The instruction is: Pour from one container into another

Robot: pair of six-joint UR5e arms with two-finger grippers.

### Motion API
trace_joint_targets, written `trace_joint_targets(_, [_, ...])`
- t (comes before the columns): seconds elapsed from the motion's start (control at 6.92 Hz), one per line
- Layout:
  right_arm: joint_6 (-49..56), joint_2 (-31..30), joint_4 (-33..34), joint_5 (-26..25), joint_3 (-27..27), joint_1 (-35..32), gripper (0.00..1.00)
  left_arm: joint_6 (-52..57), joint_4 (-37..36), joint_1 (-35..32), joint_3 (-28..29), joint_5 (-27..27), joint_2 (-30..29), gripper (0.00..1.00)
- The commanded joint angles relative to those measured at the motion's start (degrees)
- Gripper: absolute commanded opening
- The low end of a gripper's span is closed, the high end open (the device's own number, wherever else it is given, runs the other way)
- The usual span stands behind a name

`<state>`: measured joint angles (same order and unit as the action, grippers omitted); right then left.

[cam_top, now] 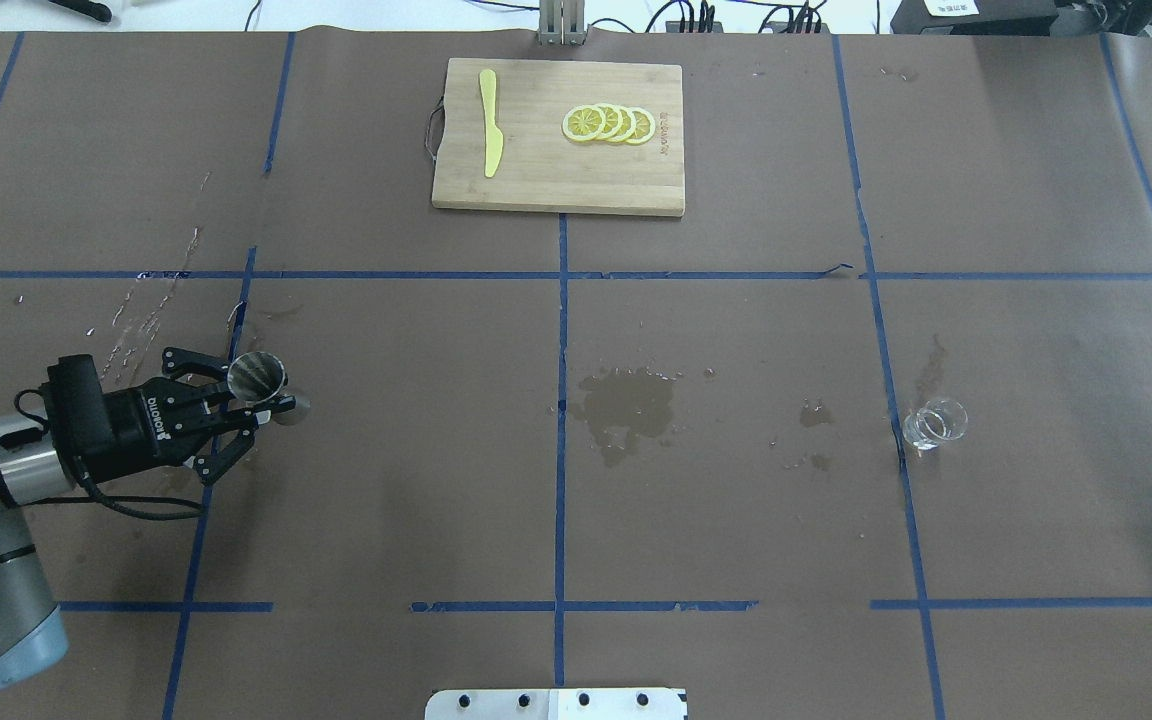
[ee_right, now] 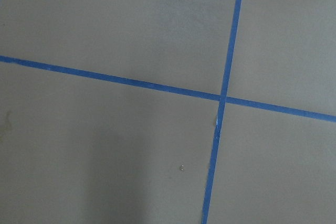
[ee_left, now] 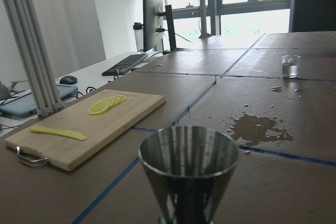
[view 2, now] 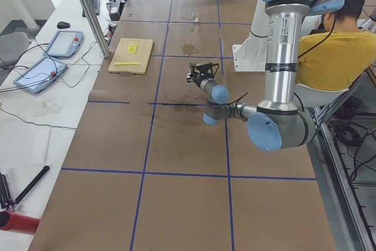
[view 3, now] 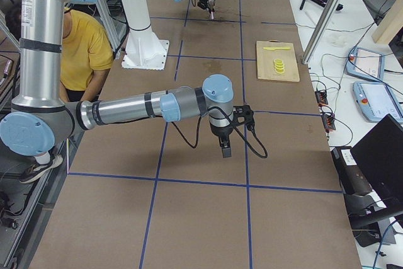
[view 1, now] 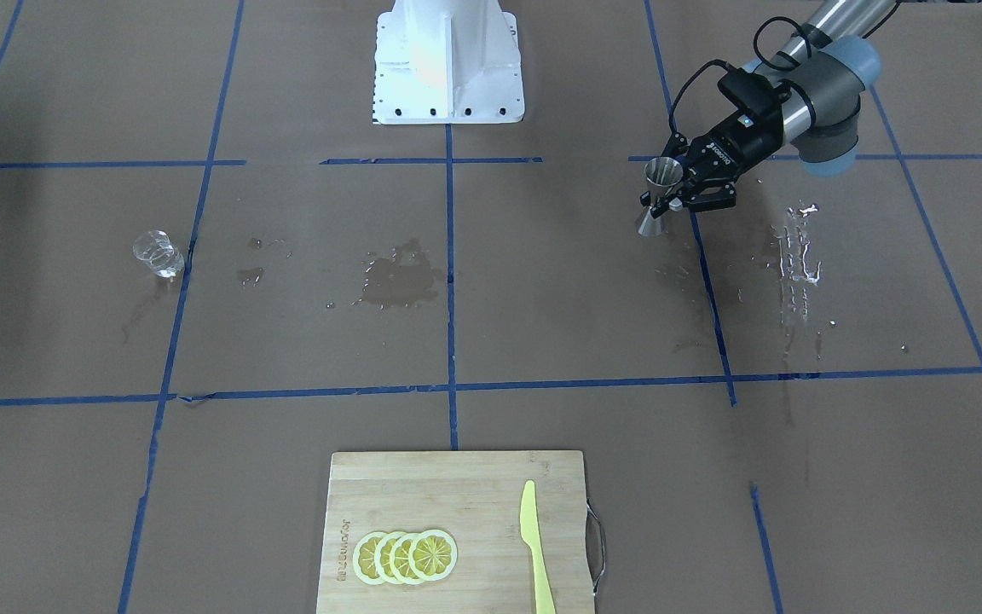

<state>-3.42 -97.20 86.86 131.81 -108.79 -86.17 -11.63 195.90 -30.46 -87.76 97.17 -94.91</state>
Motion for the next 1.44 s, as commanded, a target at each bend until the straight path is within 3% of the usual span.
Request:
trace_joint_targets(0.0, [-0.4,0.0,0.1,-0.1,0.1,-0.3,1.00,0.3,-11.5,-6.0,0.2,15.6,-9.6,0.00])
trace_joint_targets(0.43, [-0.8,0.0,0.0,-0.1,0.2,-0.7,1.00,0.3,-15.0,-4.9,9.1,15.7,-22.8,0.00])
trace_joint_targets(0.87, [-1.5,-0.2,0.0,-0.1,0.1,-1.0,1.00,0.4,-20.3,-1.0,9.5,14.4,-27.9,0.00])
trace_joint_targets(1.01, [-2.0,-0.1,0.0,-0.1,0.0,-1.0,1.00,0.4,-20.4,1.4,9.5,10.8,-28.9,0.00])
trace_joint_targets(1.3, [-3.7,0.4,0.0,-0.1,-0.5,-1.0,1.00,0.4,-22.0,2.2,9.5,9.7,-29.9,0.00])
